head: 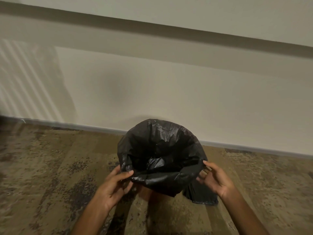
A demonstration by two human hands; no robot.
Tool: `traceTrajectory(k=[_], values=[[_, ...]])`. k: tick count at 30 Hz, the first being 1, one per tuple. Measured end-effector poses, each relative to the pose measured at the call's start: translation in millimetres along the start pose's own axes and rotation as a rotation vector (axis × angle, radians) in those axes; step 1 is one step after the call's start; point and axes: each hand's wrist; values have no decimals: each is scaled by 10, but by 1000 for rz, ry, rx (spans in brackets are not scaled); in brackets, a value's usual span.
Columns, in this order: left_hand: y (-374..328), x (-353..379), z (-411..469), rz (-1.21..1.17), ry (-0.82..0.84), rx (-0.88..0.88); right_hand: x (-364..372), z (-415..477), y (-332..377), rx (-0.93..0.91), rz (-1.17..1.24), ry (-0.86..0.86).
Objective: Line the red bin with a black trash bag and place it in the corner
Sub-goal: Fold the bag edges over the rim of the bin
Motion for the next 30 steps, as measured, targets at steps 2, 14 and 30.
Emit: traceTrajectory(k=[2,14,30], values=[[-10,15,-87,57,-57,35,-50,-102,47,-65,-52,-110],[269,554,-159,-57,-232,-144,595,-427,-101,100,-458,-227],[217,168,-33,-223,-9,-200,167,-222,-348,133,128,-54]])
Point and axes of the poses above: each hand's wrist, its own z-axis towards the middle knuckle, its own x-axis out of the palm, y = z × x, and after that the axes turned 3 degrees about z, right-handed
